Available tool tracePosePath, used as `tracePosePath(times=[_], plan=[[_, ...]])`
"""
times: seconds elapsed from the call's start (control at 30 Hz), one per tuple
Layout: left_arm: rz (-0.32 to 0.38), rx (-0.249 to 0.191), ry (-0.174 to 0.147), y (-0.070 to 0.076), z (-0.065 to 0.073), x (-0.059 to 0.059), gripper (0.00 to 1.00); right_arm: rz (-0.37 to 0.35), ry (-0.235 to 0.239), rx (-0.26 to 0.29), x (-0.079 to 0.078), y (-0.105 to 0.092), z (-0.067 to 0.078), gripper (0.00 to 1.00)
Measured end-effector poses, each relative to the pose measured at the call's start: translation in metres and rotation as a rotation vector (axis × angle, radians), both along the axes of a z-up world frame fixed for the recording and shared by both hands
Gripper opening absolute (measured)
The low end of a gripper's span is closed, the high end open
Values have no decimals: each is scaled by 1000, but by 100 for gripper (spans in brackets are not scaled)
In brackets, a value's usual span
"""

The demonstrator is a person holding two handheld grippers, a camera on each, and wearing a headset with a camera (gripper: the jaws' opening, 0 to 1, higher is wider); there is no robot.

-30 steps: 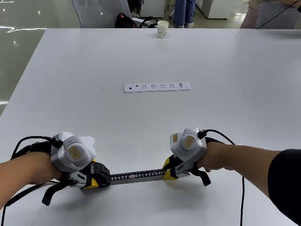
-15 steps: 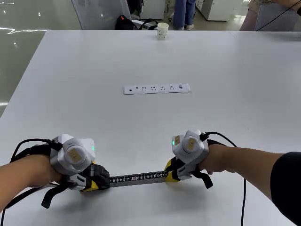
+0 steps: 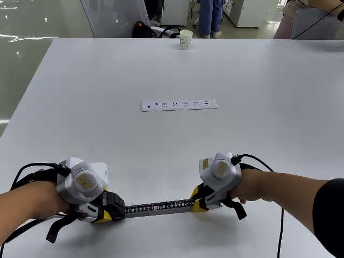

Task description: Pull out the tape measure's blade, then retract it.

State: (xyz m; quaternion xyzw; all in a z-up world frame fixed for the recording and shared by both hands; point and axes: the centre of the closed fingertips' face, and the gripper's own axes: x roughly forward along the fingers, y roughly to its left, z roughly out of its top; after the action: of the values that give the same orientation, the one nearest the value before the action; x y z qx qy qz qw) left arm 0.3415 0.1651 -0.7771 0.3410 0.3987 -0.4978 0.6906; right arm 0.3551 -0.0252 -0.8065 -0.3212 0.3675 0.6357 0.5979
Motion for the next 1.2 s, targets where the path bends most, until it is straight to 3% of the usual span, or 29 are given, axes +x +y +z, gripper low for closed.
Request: tracePosePath(times=[1.2], plan=[[0, 2, 4, 0, 1, 0, 31, -10, 4, -15, 3, -18, 0, 10]])
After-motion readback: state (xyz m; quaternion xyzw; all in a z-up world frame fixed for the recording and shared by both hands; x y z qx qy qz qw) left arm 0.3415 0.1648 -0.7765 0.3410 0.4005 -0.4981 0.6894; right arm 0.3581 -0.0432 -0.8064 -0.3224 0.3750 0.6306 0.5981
